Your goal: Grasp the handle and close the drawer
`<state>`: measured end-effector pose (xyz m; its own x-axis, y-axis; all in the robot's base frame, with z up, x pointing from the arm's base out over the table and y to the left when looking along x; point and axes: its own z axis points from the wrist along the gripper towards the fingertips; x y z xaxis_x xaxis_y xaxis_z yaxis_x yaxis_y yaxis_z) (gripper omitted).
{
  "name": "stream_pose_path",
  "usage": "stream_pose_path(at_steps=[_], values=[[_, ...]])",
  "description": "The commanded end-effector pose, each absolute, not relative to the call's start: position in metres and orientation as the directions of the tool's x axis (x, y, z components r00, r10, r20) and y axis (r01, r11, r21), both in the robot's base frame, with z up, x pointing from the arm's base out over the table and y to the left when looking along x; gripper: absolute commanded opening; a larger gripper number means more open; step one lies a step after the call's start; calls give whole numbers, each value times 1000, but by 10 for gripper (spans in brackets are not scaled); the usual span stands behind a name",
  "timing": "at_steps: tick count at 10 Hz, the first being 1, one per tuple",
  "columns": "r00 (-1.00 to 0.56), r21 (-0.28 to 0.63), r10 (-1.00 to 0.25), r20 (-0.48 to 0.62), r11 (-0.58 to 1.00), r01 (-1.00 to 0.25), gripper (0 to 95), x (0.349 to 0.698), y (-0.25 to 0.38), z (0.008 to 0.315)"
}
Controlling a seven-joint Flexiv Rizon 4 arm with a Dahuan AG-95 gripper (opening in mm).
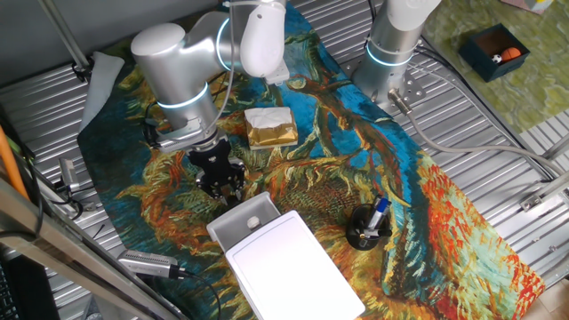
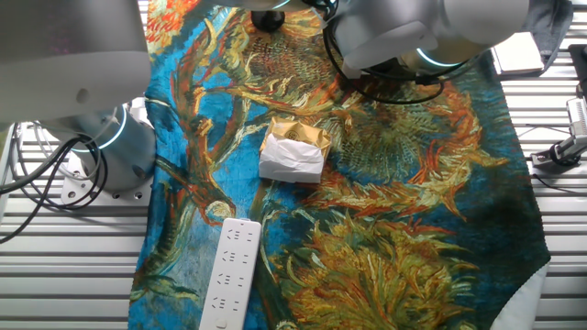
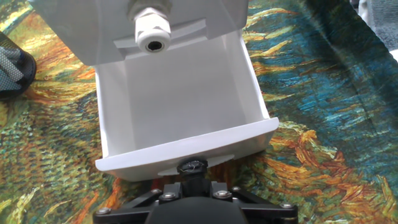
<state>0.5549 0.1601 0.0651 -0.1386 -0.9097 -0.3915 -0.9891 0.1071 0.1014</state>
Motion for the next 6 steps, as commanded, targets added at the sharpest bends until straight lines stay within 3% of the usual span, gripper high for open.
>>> stream_pose_path(at_steps=[1,6], values=[[-140,102,-909,-393,108,-989,0,555,161,65],[-144,103,-907,-396,112,-988,0,555,164,66]])
